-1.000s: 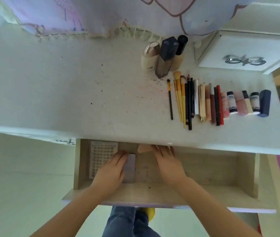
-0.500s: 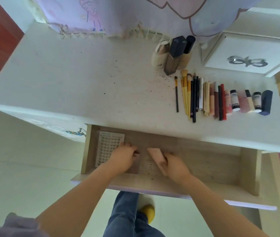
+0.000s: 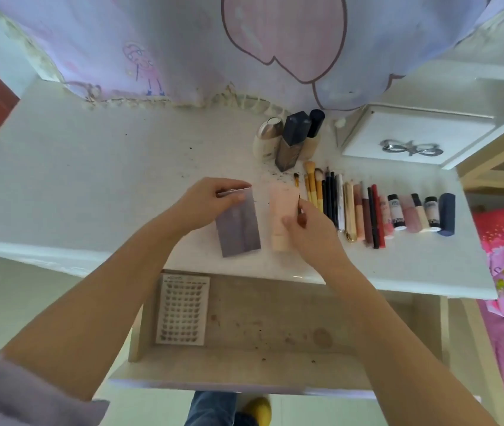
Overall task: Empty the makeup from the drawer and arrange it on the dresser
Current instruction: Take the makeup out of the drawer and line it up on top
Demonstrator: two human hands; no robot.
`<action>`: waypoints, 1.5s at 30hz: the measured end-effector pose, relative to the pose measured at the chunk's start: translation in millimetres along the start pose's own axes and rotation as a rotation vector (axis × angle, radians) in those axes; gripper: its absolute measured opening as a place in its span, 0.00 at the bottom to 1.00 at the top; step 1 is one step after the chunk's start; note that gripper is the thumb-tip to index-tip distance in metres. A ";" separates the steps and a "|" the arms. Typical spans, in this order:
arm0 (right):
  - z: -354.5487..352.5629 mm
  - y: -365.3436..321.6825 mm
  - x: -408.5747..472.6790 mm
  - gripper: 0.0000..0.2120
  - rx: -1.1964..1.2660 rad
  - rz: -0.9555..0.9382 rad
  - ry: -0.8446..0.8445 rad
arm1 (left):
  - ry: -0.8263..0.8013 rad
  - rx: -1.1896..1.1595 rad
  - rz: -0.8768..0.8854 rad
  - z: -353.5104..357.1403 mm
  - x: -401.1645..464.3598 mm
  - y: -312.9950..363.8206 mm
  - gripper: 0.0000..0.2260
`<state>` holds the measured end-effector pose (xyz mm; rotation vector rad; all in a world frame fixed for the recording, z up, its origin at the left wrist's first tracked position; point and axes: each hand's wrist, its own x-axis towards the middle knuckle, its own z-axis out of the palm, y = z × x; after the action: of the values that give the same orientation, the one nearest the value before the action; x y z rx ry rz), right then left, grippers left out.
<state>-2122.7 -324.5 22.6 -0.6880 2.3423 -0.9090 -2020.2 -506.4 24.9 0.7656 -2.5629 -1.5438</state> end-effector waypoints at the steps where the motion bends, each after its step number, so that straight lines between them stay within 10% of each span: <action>1: 6.8 -3.2 10.6 0.17 -0.047 0.005 0.020 | -0.008 0.027 0.002 1.2 15.6 -1.3 0.12; 13: 9.8 1.3 23.1 0.17 -0.245 -0.020 0.232 | 0.209 0.451 0.127 38.8 62.0 -29.9 0.14; 17: 16.0 -2.5 -12.1 0.10 -0.148 -0.369 0.345 | 0.417 0.318 0.171 24.3 0.7 -34.0 0.10; 21: 59.7 13.0 -66.7 0.11 -0.119 -0.612 0.061 | 0.438 0.210 0.161 27.3 -110.3 -68.6 0.05; 26: 144.7 46.8 -89.4 0.14 -0.158 -0.117 -0.422 | 0.267 0.180 -0.331 84.0 -179.6 -122.4 0.20; 35: 222.1 48.3 -70.2 0.16 0.275 0.416 -0.298 | 0.098 0.177 -0.608 109.1 -161.2 -150.9 0.29; 45: 184.3 25.8 -89.7 0.05 0.198 0.286 -0.316 | 0.130 -0.037 -0.534 90.2 -175.3 -131.9 0.24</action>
<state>-1947.8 -334.9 -86.8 -0.3726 1.9752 -0.8218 -1842.2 -405.9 -95.6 1.5848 -2.3416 -1.5792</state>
